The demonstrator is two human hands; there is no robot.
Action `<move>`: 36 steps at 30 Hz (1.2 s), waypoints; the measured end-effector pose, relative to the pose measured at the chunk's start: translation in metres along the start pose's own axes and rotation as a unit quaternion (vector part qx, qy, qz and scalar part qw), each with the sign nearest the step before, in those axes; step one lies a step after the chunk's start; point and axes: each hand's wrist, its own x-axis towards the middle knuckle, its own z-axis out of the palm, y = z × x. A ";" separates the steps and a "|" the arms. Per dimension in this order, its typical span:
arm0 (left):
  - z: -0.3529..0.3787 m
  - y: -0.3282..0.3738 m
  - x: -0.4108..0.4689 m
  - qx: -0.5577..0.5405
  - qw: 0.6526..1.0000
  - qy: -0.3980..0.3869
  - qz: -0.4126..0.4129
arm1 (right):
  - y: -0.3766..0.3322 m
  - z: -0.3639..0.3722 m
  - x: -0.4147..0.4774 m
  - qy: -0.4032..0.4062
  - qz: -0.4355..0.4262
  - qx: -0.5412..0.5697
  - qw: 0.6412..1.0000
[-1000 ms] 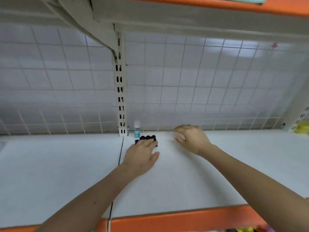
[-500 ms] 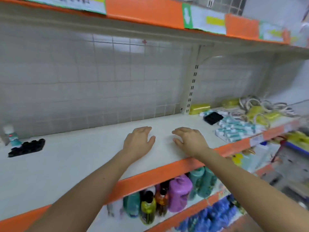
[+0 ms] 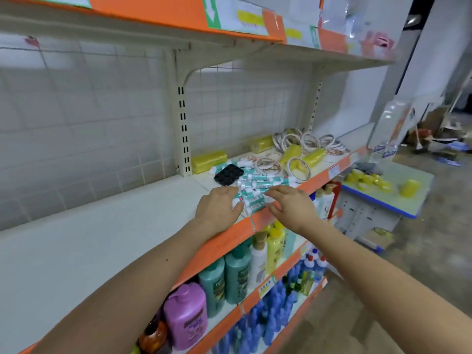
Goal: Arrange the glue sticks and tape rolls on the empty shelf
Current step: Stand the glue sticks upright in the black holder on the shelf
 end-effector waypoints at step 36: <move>0.034 -0.040 0.127 -0.019 0.967 0.010 -0.255 | 0.069 0.046 0.213 -0.093 -0.224 0.163 0.956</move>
